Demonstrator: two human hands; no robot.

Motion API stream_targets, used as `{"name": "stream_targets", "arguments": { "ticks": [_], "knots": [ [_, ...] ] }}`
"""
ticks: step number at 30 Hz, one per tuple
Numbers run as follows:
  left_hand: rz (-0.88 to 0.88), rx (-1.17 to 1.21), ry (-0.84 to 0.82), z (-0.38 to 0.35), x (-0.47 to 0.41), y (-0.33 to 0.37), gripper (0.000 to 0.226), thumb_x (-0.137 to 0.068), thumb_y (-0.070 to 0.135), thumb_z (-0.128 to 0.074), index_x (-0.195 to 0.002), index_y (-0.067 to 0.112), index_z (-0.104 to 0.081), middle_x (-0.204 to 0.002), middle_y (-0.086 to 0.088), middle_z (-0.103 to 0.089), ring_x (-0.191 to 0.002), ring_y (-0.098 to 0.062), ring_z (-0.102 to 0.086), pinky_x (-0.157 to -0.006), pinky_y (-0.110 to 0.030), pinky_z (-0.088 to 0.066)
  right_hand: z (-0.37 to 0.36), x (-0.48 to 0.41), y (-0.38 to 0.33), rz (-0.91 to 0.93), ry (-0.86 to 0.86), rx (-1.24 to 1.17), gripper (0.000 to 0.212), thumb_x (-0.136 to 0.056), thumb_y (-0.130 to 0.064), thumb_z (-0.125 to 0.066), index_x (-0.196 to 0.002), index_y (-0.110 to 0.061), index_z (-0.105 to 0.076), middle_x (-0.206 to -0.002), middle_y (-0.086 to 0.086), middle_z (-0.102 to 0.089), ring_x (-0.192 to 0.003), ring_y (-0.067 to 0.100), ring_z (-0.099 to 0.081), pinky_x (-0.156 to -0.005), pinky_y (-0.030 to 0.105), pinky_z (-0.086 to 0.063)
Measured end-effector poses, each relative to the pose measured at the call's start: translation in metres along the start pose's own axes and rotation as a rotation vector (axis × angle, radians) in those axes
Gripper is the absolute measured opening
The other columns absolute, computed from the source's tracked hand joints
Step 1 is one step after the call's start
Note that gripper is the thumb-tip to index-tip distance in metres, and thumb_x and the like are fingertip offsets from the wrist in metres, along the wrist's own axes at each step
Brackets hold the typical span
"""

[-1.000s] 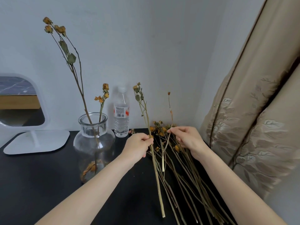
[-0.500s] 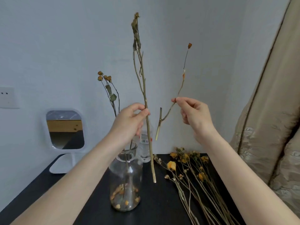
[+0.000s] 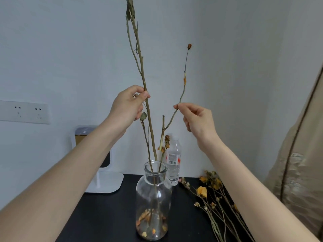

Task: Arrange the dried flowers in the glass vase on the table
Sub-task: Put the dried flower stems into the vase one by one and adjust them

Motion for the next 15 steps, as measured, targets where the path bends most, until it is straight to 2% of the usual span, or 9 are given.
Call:
{"name": "stream_targets", "arguments": {
  "ticks": [4, 6, 9, 15],
  "knots": [
    [0.042, 0.018, -0.03, -0.003, 0.008, -0.019, 0.016, -0.096, 0.018, -0.047, -0.084, 0.014, -0.056, -0.033, 0.014, -0.038, -0.031, -0.003, -0.03, -0.035, -0.011, -0.026, -0.006, 0.003, 0.014, -0.027, -0.036, 0.061, 0.015, -0.09, -0.02, -0.059, -0.084, -0.018, -0.073, -0.038, -0.014, -0.042, -0.038, 0.003, -0.032, -0.039, 0.011, -0.03],
    [0.073, -0.014, -0.041, -0.005, 0.013, -0.032, 0.016, -0.096, 0.02, -0.047, -0.083, 0.017, -0.057, -0.033, 0.013, -0.037, -0.032, -0.003, -0.03, -0.035, -0.012, -0.026, -0.008, 0.009, 0.024, -0.055, -0.055, 0.092, 0.015, -0.09, -0.021, -0.059, -0.087, -0.018, -0.073, -0.04, -0.014, -0.045, -0.04, 0.003, -0.033, -0.039, 0.011, -0.031],
    [0.118, -0.057, -0.065, -0.006, 0.02, -0.052, 0.014, -0.095, 0.023, -0.048, -0.091, 0.016, -0.059, -0.033, 0.011, -0.035, -0.033, -0.003, -0.03, -0.036, -0.013, -0.027, -0.013, 0.018, 0.04, -0.078, -0.091, 0.11, 0.015, -0.09, -0.021, -0.059, -0.087, -0.018, -0.074, -0.048, -0.005, -0.045, -0.043, 0.008, -0.03, -0.039, 0.014, -0.029],
    [0.155, -0.134, -0.14, -0.012, 0.035, -0.081, 0.013, -0.093, 0.024, -0.052, -0.093, 0.015, -0.061, -0.038, 0.009, -0.037, -0.032, -0.004, -0.03, -0.036, -0.014, -0.028, -0.02, 0.036, 0.067, -0.13, -0.116, 0.146, 0.016, -0.089, -0.017, -0.061, -0.092, -0.009, -0.074, -0.037, -0.014, -0.051, -0.031, 0.004, -0.032, -0.035, 0.011, -0.029]
  ]
}}
Point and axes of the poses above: each hand's wrist, its own x-axis away from the middle knuckle, its own z-axis out of the back of the hand, y = z × x, the point moved 3 cm from there along -x, towards the middle knuckle
